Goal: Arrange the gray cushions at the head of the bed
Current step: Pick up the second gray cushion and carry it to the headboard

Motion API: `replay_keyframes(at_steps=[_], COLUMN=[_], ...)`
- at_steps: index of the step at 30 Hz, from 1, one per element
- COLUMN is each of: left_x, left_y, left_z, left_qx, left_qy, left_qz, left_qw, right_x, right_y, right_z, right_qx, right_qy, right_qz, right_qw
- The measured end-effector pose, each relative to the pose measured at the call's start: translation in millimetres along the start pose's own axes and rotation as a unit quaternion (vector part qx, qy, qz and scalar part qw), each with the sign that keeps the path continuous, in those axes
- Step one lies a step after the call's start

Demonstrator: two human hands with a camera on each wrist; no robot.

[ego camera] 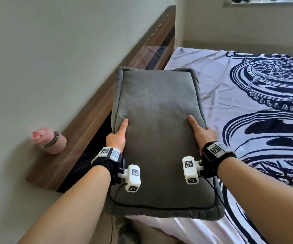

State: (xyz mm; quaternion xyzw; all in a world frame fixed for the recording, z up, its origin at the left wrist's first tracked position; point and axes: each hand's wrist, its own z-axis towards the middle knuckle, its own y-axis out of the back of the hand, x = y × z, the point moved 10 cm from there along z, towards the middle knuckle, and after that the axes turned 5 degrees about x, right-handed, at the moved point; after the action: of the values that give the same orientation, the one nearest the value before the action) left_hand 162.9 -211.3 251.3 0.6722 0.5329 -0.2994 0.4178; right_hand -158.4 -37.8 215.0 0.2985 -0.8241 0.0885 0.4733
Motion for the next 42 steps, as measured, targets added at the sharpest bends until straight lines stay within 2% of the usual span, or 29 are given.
replay_keyframes(at_steps=[10,14,19,23,27,32,37,42], left_x=[-19.4,-16.6,1.0,27.0,50.1,44.1,42.0,60.2], left_y=[-21.4,-42.4,-82.7,-120.5,-135.6,-150.0,-169.4,-172.6], left_z=[162.8,229.8,287.7,339.5,381.0,437.1,457.1,462.8], left_qx=[0.108,0.141,0.169,0.179,0.177,0.145,0.148,0.164], left_qy=[0.002,0.014,0.012,-0.018,-0.035,-0.080,-0.131,-0.109], left_qz=[0.098,0.139,0.163,0.156,0.177,0.195,0.281,0.341], left_qw=[0.989,0.980,0.972,0.971,0.968,0.967,0.939,0.919], right_x=[-35.7,-54.2,-61.2,-78.2,-104.9,-118.5,-106.7,-113.6], right_y=[-85.2,-119.0,-132.9,-144.4,-164.9,-201.7,-207.8,-220.2], right_z=[29.2,61.3,114.7,174.5,213.1,265.4,300.5,311.8], right_qx=[-0.108,-0.154,-0.173,-0.190,-0.182,-0.158,-0.132,-0.091], right_qy=[-0.059,-0.082,-0.081,-0.069,-0.065,-0.039,-0.009,-0.006], right_qz=[-0.008,0.008,-0.008,-0.011,0.003,0.016,-0.027,-0.101], right_qw=[0.992,0.985,0.981,0.979,0.981,0.987,0.991,0.991])
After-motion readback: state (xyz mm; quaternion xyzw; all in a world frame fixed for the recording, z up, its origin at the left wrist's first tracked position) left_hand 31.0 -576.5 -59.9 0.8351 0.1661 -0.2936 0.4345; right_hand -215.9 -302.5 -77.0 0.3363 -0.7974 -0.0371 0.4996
